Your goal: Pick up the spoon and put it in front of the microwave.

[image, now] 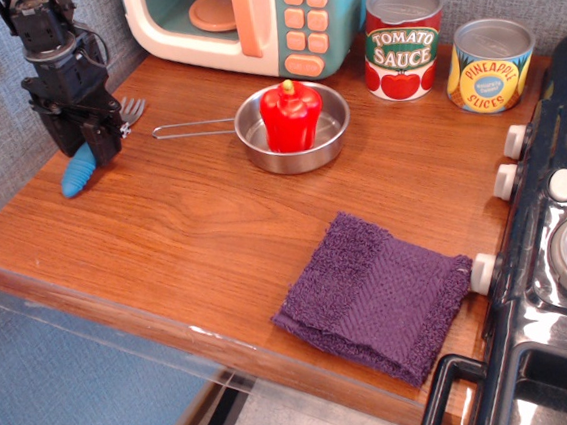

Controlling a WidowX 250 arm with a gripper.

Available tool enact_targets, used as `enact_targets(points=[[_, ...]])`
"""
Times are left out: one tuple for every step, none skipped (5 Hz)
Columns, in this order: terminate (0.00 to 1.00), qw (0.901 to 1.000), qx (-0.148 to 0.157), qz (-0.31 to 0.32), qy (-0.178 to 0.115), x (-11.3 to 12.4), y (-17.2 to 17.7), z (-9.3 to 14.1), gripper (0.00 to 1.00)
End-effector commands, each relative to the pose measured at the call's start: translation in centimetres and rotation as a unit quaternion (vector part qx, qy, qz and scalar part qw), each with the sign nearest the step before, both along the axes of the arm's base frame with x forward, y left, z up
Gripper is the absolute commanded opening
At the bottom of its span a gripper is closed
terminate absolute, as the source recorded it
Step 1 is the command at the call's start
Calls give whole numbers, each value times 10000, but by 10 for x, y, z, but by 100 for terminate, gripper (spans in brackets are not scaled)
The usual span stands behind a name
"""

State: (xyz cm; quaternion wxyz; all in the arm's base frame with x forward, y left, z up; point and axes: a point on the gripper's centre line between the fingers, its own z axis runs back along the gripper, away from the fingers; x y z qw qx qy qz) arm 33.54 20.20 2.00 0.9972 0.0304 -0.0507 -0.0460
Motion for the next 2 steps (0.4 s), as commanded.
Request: enact_targets(points=[[0,9973,181,-270,-652,-2,-13,64,100],[0,9990,111,90,-432,-17,-41,111,100]])
